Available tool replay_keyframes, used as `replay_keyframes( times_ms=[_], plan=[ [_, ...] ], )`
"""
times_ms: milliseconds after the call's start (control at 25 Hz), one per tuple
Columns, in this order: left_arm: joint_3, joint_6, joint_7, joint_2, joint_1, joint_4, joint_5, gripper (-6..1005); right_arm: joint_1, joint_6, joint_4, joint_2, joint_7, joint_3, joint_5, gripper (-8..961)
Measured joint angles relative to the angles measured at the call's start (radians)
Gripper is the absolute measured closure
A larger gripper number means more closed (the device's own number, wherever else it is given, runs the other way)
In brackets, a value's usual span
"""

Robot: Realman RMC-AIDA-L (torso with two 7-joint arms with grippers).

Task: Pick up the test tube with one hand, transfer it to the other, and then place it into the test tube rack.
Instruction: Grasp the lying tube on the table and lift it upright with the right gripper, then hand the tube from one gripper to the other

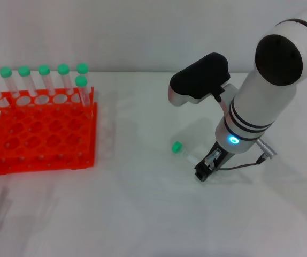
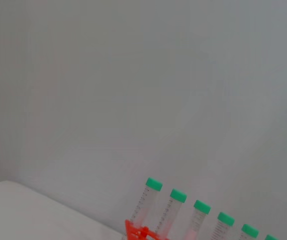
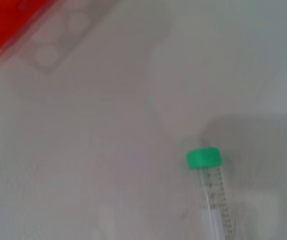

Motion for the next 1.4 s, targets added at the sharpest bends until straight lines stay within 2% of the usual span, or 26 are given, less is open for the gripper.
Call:
replay_keyframes(
  times_ms=[440, 560, 640, 880, 1000, 1040, 1080, 1240, 1360, 1400],
  plan=[
    [0.009, -0.016, 0.000, 0.000, 0.012, 0.000, 0.013, 143, -0.010, 0.029, -0.026, 0.000, -0.042, 0.011, -0.003, 718],
    [0.011, -0.025, 0.000, 0.001, 0.014, 0.000, 0.032, 143, -0.035, 0.030, -0.075, -0.005, -0.050, 0.024, -0.005, 767],
    [0.011, -0.029, -0.008, 0.000, 0.015, 0.000, 0.038, 144, -0.069, 0.032, -0.137, -0.009, -0.060, 0.048, -0.015, 765],
    [0.011, -0.082, -0.059, -0.002, 0.023, 0.001, 0.070, 144, -0.323, -0.015, -0.452, -0.008, -0.255, 0.213, -0.027, 761],
    [0.011, -0.086, -0.065, -0.002, 0.020, 0.002, 0.079, 144, -0.487, -0.115, -0.588, -0.010, -0.373, 0.251, 0.035, 758],
    [0.011, -0.086, -0.068, -0.002, 0.018, 0.001, 0.081, 144, -0.561, -0.168, -0.633, -0.011, -0.452, 0.263, 0.085, 757],
    [0.011, -0.086, -0.073, -0.003, 0.015, 0.001, 0.082, 144, -0.599, -0.199, -0.652, -0.012, -0.510, 0.269, 0.123, 756],
    [0.010, -0.067, -0.079, -0.007, 0.003, -0.008, 0.079, 144, -0.772, -0.332, -0.663, -0.015, -0.880, 0.294, 0.432, 753],
    [0.011, -0.051, -0.079, -0.009, -0.015, -0.014, 0.086, 144, -0.846, -0.361, -0.585, -0.017, -1.154, 0.323, 0.705, 751],
    [0.011, -0.046, -0.079, -0.009, -0.024, -0.017, 0.094, 145, -0.877, -0.344, -0.517, -0.018, -1.318, 0.341, 0.878, 750]
  ],
)
